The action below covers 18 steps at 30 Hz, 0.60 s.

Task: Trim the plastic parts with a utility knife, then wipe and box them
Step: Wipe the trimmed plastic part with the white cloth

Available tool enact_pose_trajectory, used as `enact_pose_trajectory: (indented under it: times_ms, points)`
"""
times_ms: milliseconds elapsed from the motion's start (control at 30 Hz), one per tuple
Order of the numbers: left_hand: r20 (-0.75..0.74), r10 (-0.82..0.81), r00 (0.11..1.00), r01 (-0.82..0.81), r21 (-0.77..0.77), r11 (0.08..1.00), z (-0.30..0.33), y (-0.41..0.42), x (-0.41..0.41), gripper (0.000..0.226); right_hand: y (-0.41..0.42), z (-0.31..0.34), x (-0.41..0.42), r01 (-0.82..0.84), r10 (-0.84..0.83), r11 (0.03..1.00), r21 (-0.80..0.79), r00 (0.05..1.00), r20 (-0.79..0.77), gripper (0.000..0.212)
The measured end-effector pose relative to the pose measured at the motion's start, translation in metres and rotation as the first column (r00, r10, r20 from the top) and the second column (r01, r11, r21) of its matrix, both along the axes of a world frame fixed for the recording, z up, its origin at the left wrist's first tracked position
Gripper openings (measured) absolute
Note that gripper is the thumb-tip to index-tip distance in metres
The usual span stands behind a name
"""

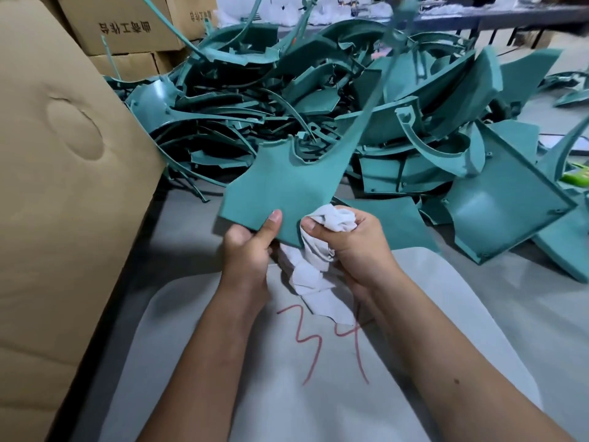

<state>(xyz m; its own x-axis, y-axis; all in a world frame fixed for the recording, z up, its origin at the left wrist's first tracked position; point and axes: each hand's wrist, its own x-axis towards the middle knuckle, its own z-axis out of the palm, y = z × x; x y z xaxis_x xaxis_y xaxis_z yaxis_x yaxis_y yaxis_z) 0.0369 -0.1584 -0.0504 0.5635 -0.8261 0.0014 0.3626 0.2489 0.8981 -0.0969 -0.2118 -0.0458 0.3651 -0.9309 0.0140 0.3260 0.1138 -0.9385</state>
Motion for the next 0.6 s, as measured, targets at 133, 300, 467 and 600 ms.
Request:
enact_pose_trajectory:
  times_ms: [133,300,467,600]
  points:
    - [0.119,-0.082,0.99,0.072,0.084,0.994,-0.002,0.002,0.011,0.026,-0.009,0.004,-0.007,0.129,-0.145,0.978,0.164,0.986,0.084,0.027]
    - [0.185,-0.127,0.975,0.107,0.114,0.988,0.0,0.007,0.016,0.034,-0.026,0.007,-0.018,0.298,-0.314,0.947,0.116,0.937,0.154,0.044]
    - [0.168,-0.009,0.986,-0.019,0.165,0.986,0.001,0.017,0.045,0.031,-0.052,0.018,-0.062,0.52,-0.575,0.816,0.252,0.777,0.257,0.009]
    - [-0.072,0.26,0.963,-0.251,0.114,0.961,0.004,0.021,0.064,0.021,-0.063,0.027,-0.091,0.551,-0.663,0.749,0.369,0.6,0.449,0.017]
